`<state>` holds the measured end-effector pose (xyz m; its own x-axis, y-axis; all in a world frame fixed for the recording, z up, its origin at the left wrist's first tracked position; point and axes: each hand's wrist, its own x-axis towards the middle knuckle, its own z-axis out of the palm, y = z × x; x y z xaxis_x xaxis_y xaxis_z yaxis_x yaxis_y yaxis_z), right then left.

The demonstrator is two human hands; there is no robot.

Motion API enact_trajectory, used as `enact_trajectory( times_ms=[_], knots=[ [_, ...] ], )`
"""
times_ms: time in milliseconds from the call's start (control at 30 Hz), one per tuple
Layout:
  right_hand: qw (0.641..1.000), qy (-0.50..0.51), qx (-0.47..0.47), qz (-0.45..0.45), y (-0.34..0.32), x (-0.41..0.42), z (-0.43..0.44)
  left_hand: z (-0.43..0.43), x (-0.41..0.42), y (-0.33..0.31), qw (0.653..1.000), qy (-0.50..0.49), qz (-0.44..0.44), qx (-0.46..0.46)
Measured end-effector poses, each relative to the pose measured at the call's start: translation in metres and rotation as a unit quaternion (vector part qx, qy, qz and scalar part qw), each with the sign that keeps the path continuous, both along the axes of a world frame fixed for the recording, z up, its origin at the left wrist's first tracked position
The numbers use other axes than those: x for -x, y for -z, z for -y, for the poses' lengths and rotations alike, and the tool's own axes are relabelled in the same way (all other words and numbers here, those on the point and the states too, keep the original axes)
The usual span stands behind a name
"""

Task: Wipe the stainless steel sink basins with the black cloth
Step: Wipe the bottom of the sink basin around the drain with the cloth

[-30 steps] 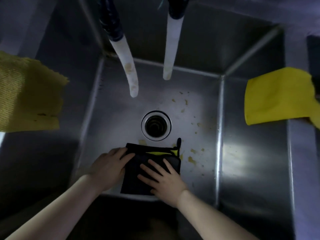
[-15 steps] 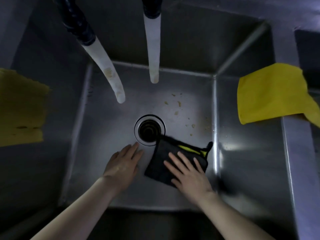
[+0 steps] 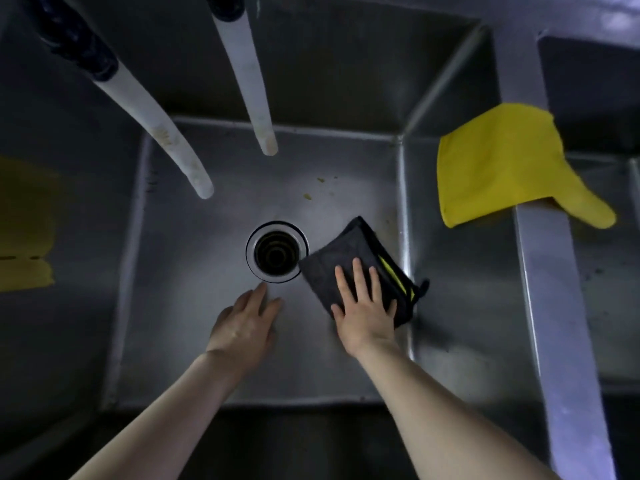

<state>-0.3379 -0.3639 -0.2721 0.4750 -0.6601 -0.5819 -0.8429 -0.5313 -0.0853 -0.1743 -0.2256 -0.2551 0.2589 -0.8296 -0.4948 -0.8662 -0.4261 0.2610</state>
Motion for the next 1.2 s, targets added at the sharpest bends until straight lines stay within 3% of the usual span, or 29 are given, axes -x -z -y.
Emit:
enact_trajectory(
  times_ms=[167, 333, 567, 767, 1200],
  knots=[
    [0.997, 0.009, -0.060, -0.055, -0.012, 0.054, -0.048, 0.007, 0.011, -0.004, 1.000, 0.014, -0.005, 0.017],
    [0.999, 0.024, 0.010, -0.034, -0.005, 0.047, -0.046, 0.009, 0.007, 0.000, 0.999, 0.024, 0.014, 0.029],
    [0.997, 0.033, 0.066, 0.005, 0.012, -0.009, 0.040, 0.008, -0.026, 0.012, 0.997, -0.022, 0.061, 0.043],
    [0.997, 0.054, 0.056, 0.024, 0.018, -0.083, 0.108, 0.013, -0.040, 0.025, 0.994, -0.060, 0.069, 0.052],
    [0.971, -0.196, 0.063, 0.121, 0.031, -0.116, 0.080, 0.023, -0.042, 0.029, 0.991, -0.063, 0.089, 0.078]
  ],
)
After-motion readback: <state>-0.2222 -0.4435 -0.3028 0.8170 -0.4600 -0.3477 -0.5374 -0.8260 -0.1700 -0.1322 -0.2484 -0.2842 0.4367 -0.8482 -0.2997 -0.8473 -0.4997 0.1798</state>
